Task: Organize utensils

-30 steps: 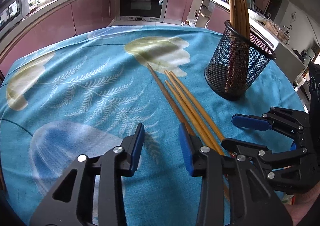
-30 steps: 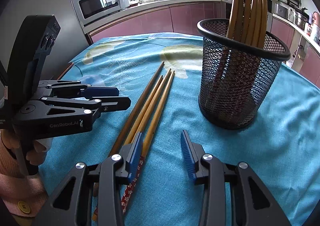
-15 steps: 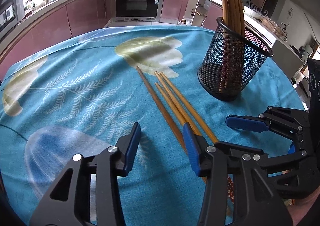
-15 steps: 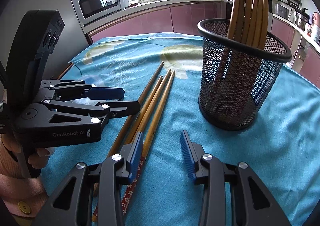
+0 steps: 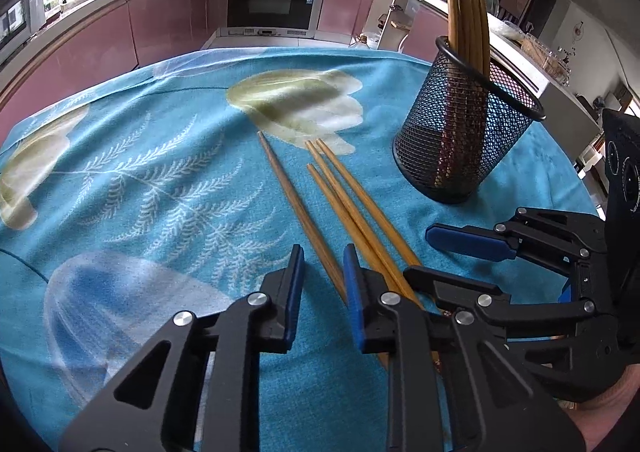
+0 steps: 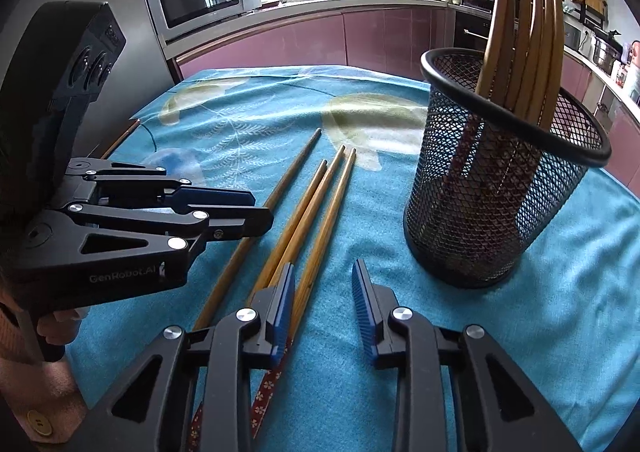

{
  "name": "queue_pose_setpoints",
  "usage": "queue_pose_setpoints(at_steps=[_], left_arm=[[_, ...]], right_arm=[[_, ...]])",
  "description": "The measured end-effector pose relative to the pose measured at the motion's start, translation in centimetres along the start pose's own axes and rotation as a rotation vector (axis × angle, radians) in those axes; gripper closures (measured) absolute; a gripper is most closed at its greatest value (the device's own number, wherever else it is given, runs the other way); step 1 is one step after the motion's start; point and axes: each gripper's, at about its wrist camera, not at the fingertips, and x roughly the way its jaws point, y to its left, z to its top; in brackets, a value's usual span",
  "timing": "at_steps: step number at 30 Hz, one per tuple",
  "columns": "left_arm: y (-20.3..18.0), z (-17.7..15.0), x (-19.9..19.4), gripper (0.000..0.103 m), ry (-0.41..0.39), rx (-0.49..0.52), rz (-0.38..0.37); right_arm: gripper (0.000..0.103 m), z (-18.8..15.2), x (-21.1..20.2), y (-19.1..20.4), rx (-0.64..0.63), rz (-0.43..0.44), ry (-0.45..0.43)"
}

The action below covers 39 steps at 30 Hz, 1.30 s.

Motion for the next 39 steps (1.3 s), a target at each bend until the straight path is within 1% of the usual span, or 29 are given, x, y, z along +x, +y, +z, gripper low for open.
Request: queue_pose_setpoints(at_steps=[2, 6, 7, 10, 11, 14, 20, 28, 35, 39], left_arm=[[-0.1, 0.1, 0.1, 0.083, -0.001, -0.005, 0.008], [-0.1, 0.2, 0.3, 0.084, -0.002, -0.024, 0.022], [-0.1, 0.3, 0.3, 0.085, -0.001, -0.03, 0.025], [-0.2, 0.3, 0.4, 0.088, -0.006, -0.037, 0.035], [-0.2, 0.2, 0.3, 0.09, -0.007, -0.039, 0.033], [-0.3, 0.2, 0.3, 0.09, -0.012, -0.049, 0.039], [-0.2, 0.0, 0.0, 0.092, -0.015, -0.07, 0.035], [-0.2, -0.2, -1.1, 0.094, -0.034, -0.078, 0.011], [-0.1, 0.0, -3.4, 0.095, -0.083, -0.075, -0.016], [-0.2, 0.3, -5.0, 0.095, -0.112, -0.075, -0.052]], right_arm=[[0.081, 0.2, 0.2, 0.0, -0.001, -0.016, -0.001], [0.084, 0.6, 0.6, 0.4, -0.005, -0.04, 0.0], [0.088, 0.5, 0.6, 0.4, -0.003, -0.042, -0.001], [0.094, 0.6, 0.6, 0.2, 0.014, -0.031, -0.005], [0.094, 0.6, 0.6, 0.1, 0.021, -0.026, -0.005], [0.097, 0.5, 0.4, -0.3, 0.041, -0.011, -0.009], [0.097, 0.4, 0.0, -0.6, 0.065, 0.023, -0.017], [0.097, 0.3, -1.6, -0.7, 0.079, 0.069, -0.05], [0.097, 0.3, -3.9, -1.1, 0.09, 0.154, -0.094], [0.097, 0.5, -5.4, -1.4, 0.096, 0.16, -0.129]])
